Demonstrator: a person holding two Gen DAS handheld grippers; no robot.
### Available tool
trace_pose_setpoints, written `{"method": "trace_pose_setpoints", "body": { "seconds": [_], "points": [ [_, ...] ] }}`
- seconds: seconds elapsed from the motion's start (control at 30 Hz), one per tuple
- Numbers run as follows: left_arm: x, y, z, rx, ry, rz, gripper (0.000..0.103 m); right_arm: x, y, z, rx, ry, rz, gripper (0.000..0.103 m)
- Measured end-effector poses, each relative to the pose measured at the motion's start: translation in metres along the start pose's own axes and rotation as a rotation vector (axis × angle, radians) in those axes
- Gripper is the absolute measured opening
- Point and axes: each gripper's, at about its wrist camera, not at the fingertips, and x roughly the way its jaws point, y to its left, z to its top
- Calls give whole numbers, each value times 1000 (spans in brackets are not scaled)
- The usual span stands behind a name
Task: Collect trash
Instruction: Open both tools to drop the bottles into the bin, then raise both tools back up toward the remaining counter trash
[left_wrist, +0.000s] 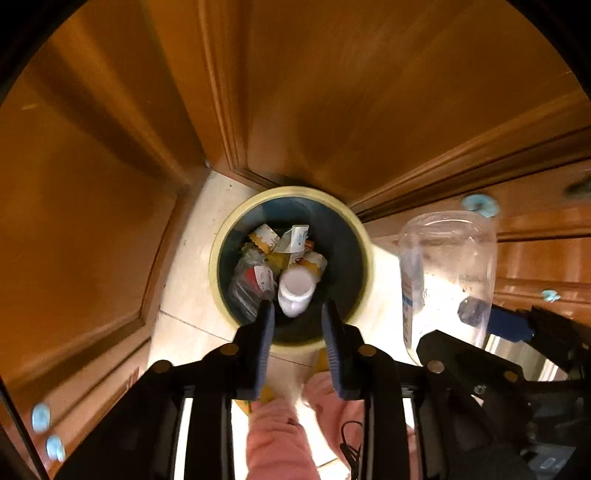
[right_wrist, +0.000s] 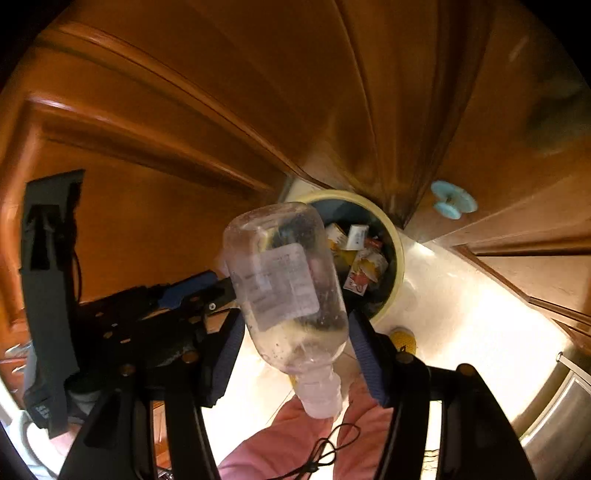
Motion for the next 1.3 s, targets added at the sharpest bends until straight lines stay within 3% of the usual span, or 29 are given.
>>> {"method": "trace_pose_setpoints", "body": {
  "seconds": [0.03,0.1,0.27,0.33,0.57,0.9,1.07,1.3],
  "points": [
    [8,5,3,12,6,18,44,11,-5,3,17,11,-4,60],
    [17,12,8,21,2,54,54,20,-14,7,45,19,2,60],
    [16,22,5,8,2,98,58,15,-15,10,50,-5,-11,63],
    [3,25,1,-9,-10,103,62,8,-12,6,32,-6,-20,64],
    [-50,12,-13,19,-56,109,63,-36,10,-10,-4,-45,-48,64],
    [-204,-22,-36,134,-132,69,64,-165,46,-53,32,-164,-78,64],
    [-300,-44,-46,201,-248,23,64,-237,63,-72,58,-255,-107,63],
    [-399,-71,-42,267,-429,-52,64,-334,84,-95,74,-414,-166,63]
  ]
}}
